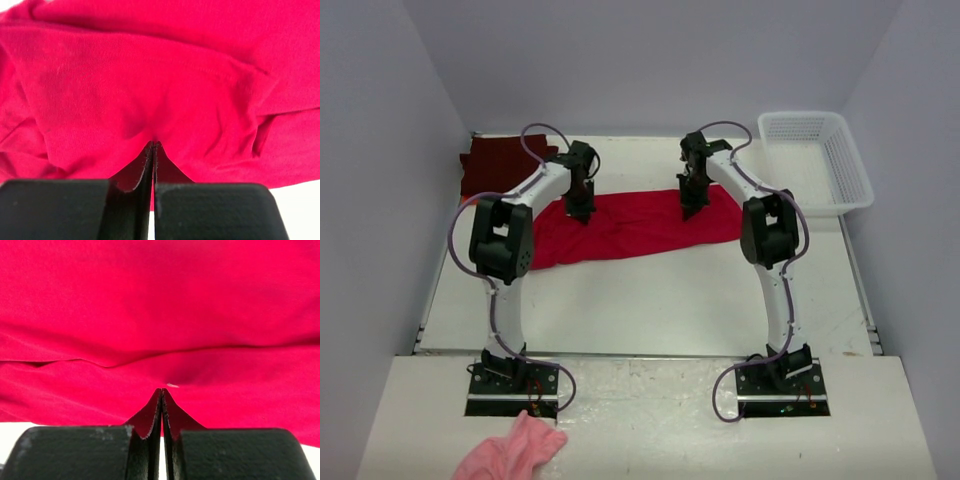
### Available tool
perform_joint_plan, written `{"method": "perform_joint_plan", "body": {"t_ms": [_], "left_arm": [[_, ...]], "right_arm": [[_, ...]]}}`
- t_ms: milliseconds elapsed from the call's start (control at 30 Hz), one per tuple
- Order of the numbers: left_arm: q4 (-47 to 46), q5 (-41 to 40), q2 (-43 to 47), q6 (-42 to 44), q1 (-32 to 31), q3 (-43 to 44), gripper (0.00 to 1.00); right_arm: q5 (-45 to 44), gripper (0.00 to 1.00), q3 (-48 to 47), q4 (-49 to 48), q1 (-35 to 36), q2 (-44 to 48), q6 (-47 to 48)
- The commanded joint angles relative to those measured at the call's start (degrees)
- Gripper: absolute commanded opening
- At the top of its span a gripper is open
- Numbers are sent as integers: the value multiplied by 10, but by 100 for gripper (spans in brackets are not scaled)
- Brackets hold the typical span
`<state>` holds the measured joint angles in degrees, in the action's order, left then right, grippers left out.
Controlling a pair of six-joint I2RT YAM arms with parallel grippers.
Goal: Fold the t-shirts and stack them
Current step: Rotate the tshirt 90 degrees
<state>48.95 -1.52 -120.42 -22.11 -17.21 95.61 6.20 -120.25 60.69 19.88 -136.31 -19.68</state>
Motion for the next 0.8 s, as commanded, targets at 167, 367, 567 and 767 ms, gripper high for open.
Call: {"method": "perform_joint_plan", "body": {"t_ms": [167,367,567,767], "left_arm": [[-2,3,-37,-20,10,35,0],[-3,12,-75,-25,20,54,0],[-3,26,-87,-25,22,66,0],[-1,30,-97,-16,22,74,0]], "right_arm": [[46,0,6,-13,3,-12,-11],[47,0,31,-26,3,-10,-16],[56,0,63,-30,8,-5,-20],[57,0,120,-44,11,24,-30]]}}
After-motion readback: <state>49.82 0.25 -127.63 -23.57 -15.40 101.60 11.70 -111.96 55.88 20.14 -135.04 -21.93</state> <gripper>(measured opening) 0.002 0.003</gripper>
